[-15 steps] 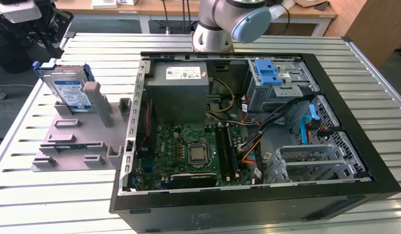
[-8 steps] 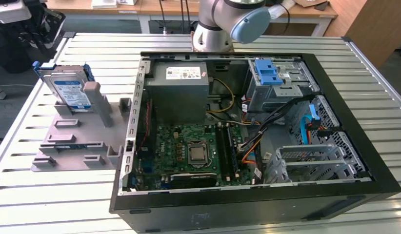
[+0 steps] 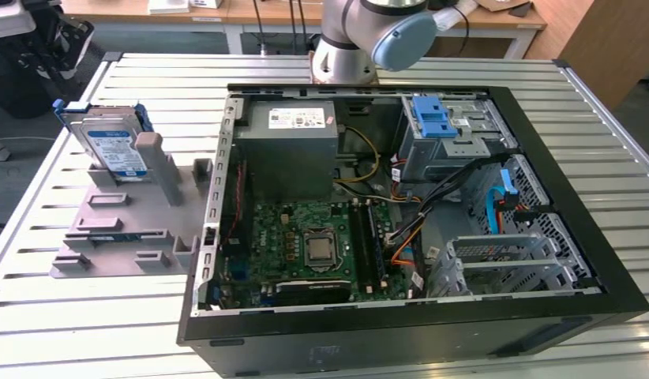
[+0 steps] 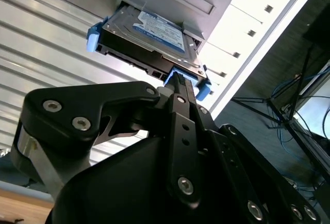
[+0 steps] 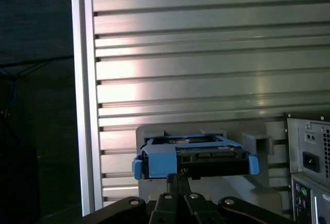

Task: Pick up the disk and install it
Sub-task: 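Reach for the disk, then pick up the disk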

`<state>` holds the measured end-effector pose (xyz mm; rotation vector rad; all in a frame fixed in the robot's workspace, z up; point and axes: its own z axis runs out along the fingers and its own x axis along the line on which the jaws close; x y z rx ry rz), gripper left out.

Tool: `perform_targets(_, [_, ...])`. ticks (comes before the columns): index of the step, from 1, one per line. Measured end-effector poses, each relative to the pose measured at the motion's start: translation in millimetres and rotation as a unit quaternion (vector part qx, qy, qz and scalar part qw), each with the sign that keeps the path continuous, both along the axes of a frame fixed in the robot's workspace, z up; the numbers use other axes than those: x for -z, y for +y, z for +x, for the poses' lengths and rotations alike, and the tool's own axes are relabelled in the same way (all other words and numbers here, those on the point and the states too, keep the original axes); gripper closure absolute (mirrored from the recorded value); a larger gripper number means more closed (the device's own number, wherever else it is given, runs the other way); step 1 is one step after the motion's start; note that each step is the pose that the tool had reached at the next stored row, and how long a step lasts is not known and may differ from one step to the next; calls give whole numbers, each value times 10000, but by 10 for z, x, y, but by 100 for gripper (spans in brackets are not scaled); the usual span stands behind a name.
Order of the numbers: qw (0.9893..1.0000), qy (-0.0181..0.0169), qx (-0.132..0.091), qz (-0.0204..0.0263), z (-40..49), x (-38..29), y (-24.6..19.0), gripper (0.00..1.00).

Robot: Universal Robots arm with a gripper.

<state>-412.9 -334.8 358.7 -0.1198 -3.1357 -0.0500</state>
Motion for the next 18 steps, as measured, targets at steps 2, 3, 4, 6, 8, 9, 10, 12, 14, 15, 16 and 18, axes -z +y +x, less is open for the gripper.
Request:
perform_targets(2, [10000, 0, 0, 0, -20, 3, 1, 89])
perform_targets(3, [10000, -1, 0, 0, -20, 3, 1, 89])
perform_targets(4, [10000, -1, -1, 0, -20, 3, 1, 89])
perform_targets(6, [10000, 0, 0, 0, -21, 3, 1, 89])
perform_targets(8, [10000, 0, 0, 0, -22, 3, 1, 89])
perform_targets(9, [10000, 0, 0, 0, -22, 3, 1, 89])
perform_targets(10, [10000, 0, 0, 0, -22, 3, 1, 89])
perform_targets(12, [10000, 0, 0, 0, -22, 3, 1, 89])
perform_targets(14, [10000, 0, 0, 0, -22, 3, 1, 89])
perform_targets(15, [10000, 0, 0, 0, -23, 3, 1, 89])
perform_targets(16, [10000, -1, -3, 0, -23, 3, 1, 89])
perform_targets(18, [10000, 0, -24, 0, -23, 3, 1, 89])
